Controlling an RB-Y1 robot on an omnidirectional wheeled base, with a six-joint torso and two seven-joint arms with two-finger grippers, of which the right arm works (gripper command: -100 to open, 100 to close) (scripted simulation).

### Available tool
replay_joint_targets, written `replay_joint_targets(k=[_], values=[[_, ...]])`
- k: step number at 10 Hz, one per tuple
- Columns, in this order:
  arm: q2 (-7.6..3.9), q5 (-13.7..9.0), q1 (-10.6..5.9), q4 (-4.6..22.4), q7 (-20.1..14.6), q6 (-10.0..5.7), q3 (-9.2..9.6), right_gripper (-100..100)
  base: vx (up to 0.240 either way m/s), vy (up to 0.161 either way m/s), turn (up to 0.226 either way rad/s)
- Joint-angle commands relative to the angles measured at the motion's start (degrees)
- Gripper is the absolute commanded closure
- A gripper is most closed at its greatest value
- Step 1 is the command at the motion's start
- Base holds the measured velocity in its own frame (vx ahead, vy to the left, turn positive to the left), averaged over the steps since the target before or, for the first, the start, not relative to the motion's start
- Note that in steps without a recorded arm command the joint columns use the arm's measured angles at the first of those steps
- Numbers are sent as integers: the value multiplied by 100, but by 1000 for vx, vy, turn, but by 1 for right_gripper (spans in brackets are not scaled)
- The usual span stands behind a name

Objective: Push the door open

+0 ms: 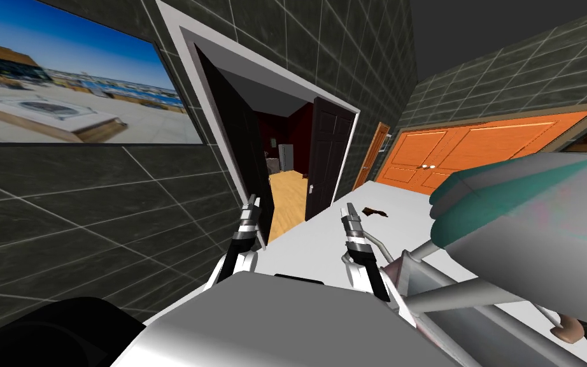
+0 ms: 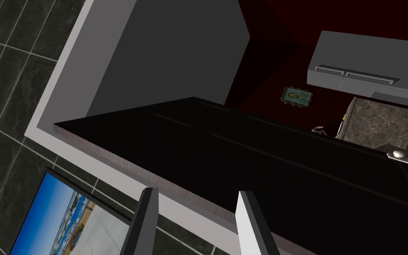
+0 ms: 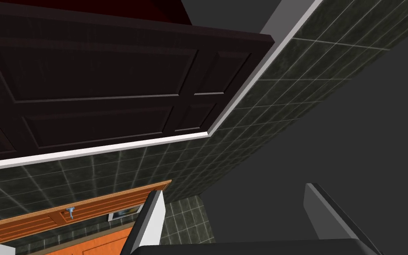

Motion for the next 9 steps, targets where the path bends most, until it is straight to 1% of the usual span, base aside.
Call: replay_joint_targets(k=[1, 9], values=[[-36, 29, -67, 204, -51, -69, 11, -100, 85, -51, 37], [-125, 210, -476, 1214, -245, -320, 110, -100, 92, -52, 39]])
